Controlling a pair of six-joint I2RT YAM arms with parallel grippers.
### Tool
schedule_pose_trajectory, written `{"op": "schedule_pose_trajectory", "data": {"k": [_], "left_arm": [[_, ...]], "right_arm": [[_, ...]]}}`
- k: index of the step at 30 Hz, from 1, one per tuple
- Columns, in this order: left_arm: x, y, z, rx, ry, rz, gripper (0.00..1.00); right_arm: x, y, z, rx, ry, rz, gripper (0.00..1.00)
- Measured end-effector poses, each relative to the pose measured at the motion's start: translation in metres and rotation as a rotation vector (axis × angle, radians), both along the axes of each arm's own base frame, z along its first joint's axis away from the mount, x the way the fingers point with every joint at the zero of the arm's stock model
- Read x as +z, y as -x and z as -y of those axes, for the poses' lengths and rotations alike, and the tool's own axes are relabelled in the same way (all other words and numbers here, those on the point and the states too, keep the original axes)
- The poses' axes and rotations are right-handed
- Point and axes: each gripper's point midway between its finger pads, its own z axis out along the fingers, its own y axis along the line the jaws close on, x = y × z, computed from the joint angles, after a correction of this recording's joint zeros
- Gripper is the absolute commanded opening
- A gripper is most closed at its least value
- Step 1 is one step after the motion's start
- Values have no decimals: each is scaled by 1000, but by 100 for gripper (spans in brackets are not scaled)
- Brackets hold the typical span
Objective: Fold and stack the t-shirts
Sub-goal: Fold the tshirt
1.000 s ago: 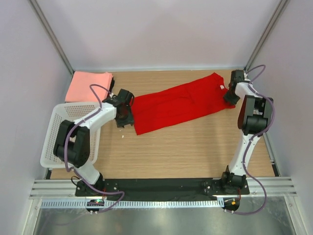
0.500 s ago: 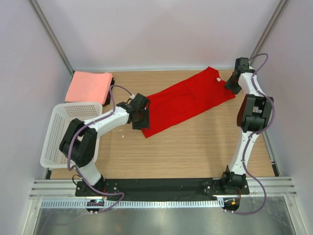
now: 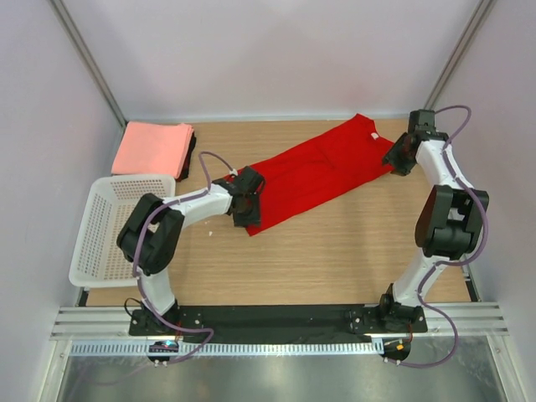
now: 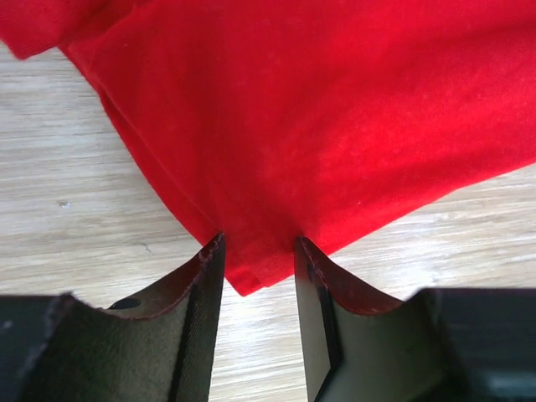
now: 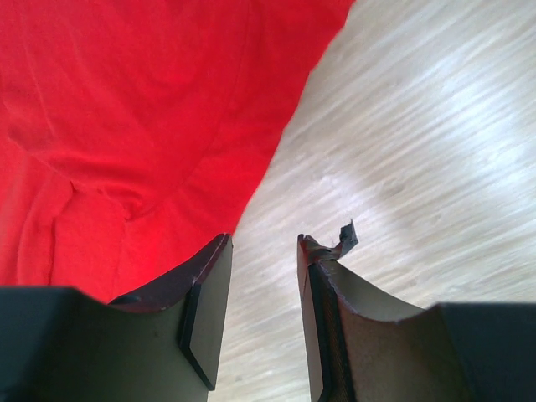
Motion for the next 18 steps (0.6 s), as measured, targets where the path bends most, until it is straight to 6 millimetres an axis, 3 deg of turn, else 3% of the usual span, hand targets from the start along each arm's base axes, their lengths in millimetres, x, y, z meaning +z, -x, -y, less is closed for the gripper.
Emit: {"op": "schedule_pose_trajectory", "data": {"k": [6,11,14,18], "left_arm": [[0,9,-2,61,17,8,40],[1,32,-3,85,29,-19,40],[6,47,-4,94,39,-51,42],[29,50,-3,100,77,-38,45]], "right_arm": [[-15,20,-27,21,-68,-29,40],[-16,18,-56,49,-93,-22,39],[-14,14,-91,89,-107,-5,39],[-15,7,-146,157,-125,14,38]]}}
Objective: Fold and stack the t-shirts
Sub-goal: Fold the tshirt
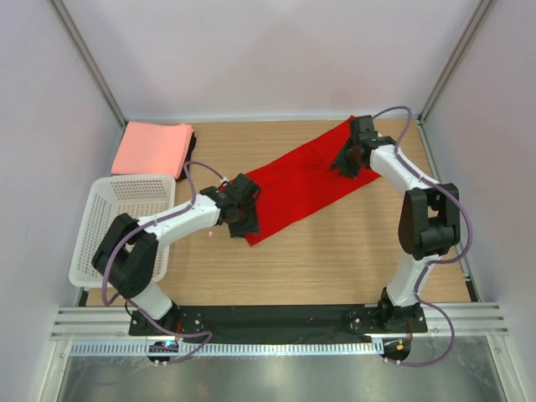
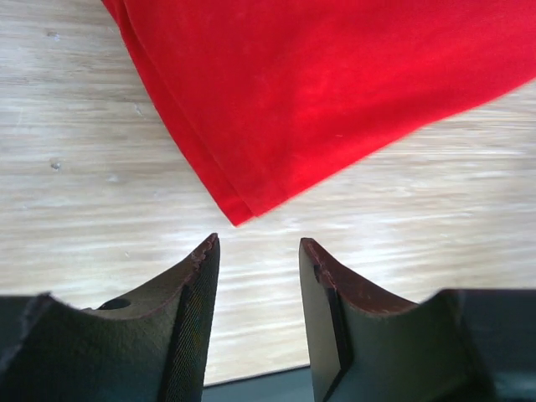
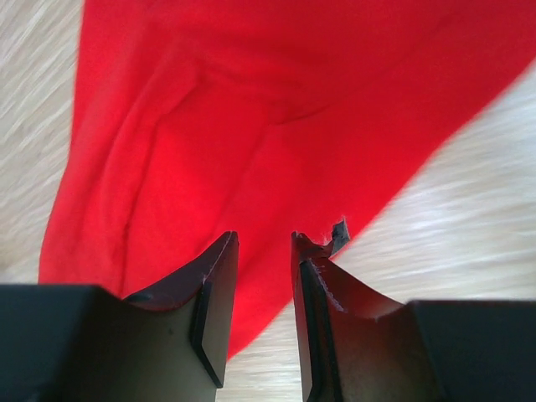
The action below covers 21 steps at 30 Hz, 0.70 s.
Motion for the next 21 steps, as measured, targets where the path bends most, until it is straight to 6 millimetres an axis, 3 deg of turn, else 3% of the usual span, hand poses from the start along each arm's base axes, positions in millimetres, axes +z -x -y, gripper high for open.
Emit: {"op": "schedule_pose_trajectory", "data": {"k": [2,5,9,14,21], "left_arm": [[15,-4,2,3,12,23,47],[33,-18,4,-1,13,69,46],[46,-40,-3,-6,14,117,45],[28,-49,-11,-76,-37,110,42],[-14,-37,-14,-138,-109,31,41]], "right_arm": [[-5,-2,-25,31,-13,7,38],[-18,-2,-46,57,-20,-10,38],[-41,-3,-42,51,3,-50,38],[-52,-13,6,-20,36,-68,39],[-47,-44,91,-134,15,9,36]]}}
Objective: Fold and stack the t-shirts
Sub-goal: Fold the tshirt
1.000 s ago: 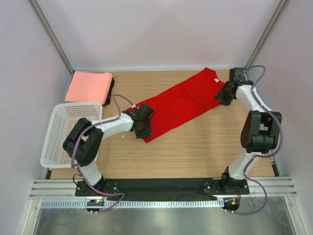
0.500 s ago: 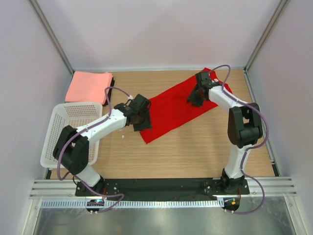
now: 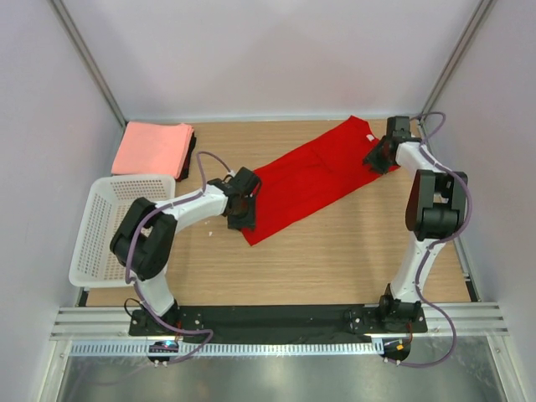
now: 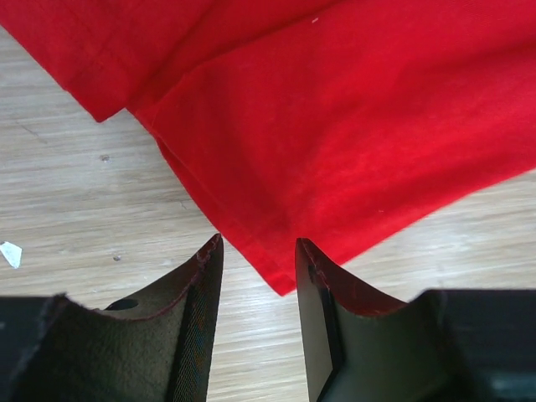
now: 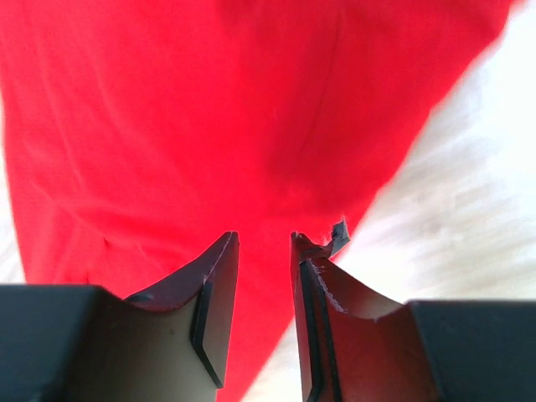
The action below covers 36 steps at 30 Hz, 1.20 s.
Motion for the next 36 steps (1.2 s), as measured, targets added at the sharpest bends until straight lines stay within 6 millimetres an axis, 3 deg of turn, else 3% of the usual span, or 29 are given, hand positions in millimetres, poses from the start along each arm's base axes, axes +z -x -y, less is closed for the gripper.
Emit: {"op": "schedule_pose_trajectory", "data": {"k": [2,5,13,18,21,26,36], "left_arm": [[-6,2,-3,3,-21,-10,42],[-5,0,-10,21,-56,2,43],[17,-30,-13,76,-48,59,43],[0,-37,-23,128,-52,12,43],[-16,-36,-29,151,-64,-35,43],[-17,-40,-31,180,-50,-42,42],[-17,-41,-34,191,-57,-41,37]], "right_arm": [[0,-10,3,7,-11,6,34],[1,-22,-8,32,-12,-19,34],[22,-13,-70,90,64,-92,33],[19,-19,-96,114,95,-124,32],[2,-11,-96,106,111,-184,32],[-19,2,-94,90,129,-262,32],[-22,1,-105,88,127,-269,31]]}}
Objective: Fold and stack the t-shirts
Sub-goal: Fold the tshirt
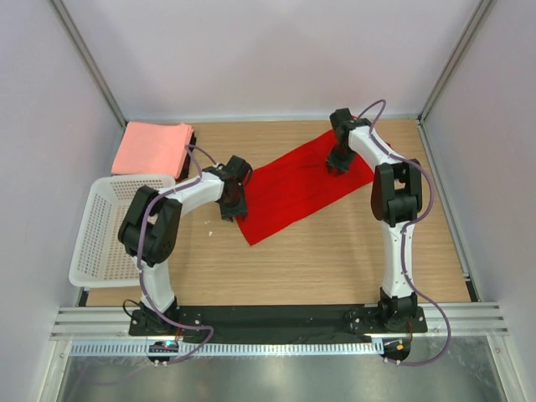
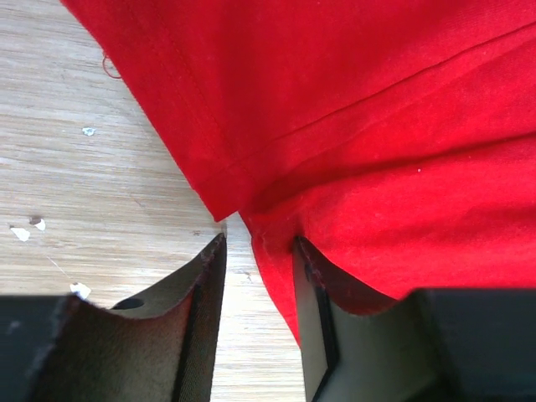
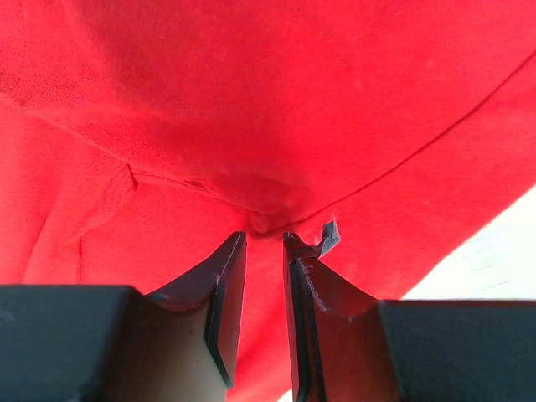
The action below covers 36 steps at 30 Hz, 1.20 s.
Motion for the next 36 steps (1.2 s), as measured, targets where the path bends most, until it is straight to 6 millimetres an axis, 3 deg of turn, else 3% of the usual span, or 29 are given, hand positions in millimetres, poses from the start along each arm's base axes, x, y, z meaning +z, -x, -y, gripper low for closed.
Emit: {"op": "schedule_pose_trajectory", "data": {"k": [5,9,12,13,22,36], "left_arm": [[0,-1,-2,6,-10,3,31],[-1,-1,-2,13,-11,4,21],[-1,-3,0,22,-5,3,15],[-1,-3,0,23,-3,3,14],[-1,-4,3,28,4,1,0],[-1,-4,3,45,8,-1,0]], "right_arm": [[-9,0,-4,4,2,-15,30],[-17,1,-5,3,6,-30,27],[-17,-1,-5,1,9,-29,16],[-17,-1,-4,0,11,-27,2],[-18,-5,-2,-9,25,8,1],[-12,-14,-8,-23,-30,149,1]]}}
